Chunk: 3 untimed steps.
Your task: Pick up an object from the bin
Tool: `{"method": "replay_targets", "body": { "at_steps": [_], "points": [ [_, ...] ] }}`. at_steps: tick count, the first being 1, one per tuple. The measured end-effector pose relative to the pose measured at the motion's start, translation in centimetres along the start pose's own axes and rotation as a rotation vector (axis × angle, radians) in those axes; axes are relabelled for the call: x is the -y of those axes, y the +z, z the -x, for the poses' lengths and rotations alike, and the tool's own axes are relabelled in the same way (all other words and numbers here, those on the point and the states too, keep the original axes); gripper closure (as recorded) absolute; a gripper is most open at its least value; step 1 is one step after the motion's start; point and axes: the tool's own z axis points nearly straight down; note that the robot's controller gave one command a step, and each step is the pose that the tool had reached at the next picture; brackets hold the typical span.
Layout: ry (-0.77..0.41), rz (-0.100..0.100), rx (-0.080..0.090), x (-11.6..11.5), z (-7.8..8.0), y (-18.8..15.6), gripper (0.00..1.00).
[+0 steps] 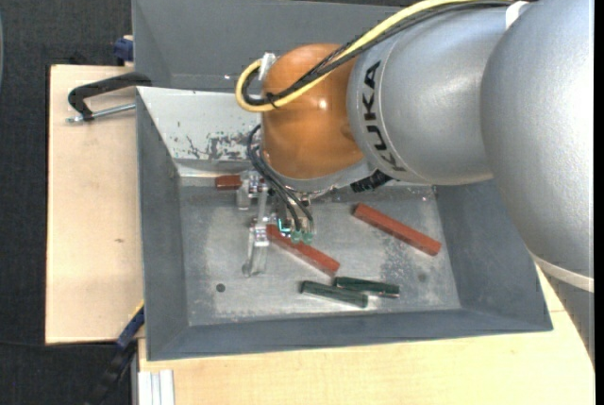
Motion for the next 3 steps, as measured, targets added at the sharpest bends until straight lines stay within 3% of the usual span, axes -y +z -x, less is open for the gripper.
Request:
{"method": "replay_targets", "body": {
  "at_steps": [1, 2, 3],
  "points": [
    [0.003, 0.002, 0.008, 0.1, 0.2, -0.5, 0.00],
    [-0.036, 0.002, 0.013, 6.6, 0.6, 6.1, 0.00],
    [0.148, 0.001, 0.006, 8.0, 0.4, 4.0, 0.00]
  ]
}}
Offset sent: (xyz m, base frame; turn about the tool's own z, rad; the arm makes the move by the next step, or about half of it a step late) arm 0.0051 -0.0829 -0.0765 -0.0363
